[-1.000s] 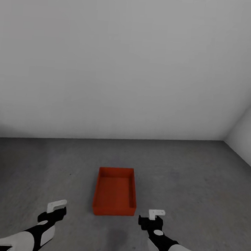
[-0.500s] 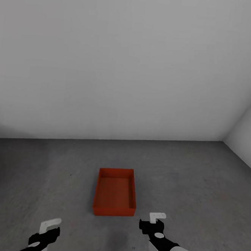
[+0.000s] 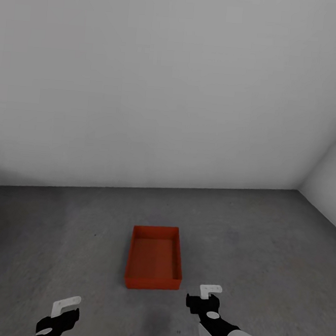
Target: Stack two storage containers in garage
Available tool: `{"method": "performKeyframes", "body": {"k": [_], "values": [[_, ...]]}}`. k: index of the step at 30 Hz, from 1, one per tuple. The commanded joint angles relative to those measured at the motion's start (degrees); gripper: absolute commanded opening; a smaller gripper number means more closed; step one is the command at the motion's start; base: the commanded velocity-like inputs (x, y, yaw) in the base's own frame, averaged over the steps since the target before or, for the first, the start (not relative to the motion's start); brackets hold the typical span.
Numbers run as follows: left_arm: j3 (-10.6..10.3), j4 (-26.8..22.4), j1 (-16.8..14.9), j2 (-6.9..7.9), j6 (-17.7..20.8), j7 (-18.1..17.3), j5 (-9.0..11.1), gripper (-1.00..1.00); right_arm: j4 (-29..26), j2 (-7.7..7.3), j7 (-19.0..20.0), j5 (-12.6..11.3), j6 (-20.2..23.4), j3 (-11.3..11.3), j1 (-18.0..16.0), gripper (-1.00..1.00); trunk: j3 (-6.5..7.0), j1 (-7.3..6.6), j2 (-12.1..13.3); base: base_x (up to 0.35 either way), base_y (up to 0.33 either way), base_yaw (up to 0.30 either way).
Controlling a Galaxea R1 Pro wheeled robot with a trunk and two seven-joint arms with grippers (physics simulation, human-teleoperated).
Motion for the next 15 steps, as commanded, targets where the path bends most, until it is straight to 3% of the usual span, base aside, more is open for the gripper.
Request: {"method": "performKeyframes", "body": {"k": [1, 3, 5, 7, 11, 15], "values": [[0.15, 0.05, -0.04, 0.00, -0.20, 0.02, 0.09, 1.00, 0.14, 0.03, -0.10, -0.56, -0.29, 0.49, -0.06, 1.00, 0.13, -0.22, 0.37, 0.000, 0.000, 0.000], [0.17, 0.05, -0.04, 0.00, -0.20, 0.02, 0.09, 1.00, 0.32, -0.39, -0.06, -0.48, -0.15, 0.54, 0.32, 1.00, 0.49, -0.66, 1.17, 0.000, 0.000, 0.000], [0.14, 0.05, 0.01, -0.02, -0.15, 0.04, 0.10, 1.00, 0.49, -4.11, 0.22, -0.29, 0.16, 0.77, 3.57, 1.00, 0.85, -1.10, 1.98, 0.000, 0.000, 0.000], [0.15, 0.05, 0.40, -0.06, -0.13, 0.03, 0.10, 1.00, 0.54, -6.42, 0.84, -0.29, 0.47, 0.85, 5.48, 1.00, 1.21, -1.54, 2.78, 0.000, 0.000, 0.000], [0.15, 0.05, 1.57, -0.13, -0.06, 0.02, 0.08, 1.00, 0.57, -8.03, 2.02, -0.38, 1.08, 0.84, 8.35, 1.00, 1.92, -2.42, 4.38, 0.000, 0.000, 0.000], [0.13, 0.05, 3.57, -0.39, 2.66, -0.05, 0.02, 1.00, 0.58, -8.68, 3.18, -0.39, 1.37, 0.84, 17.18, 1.00, 2.64, -3.29, 5.99, 0.000, 0.000, 0.000]]}}
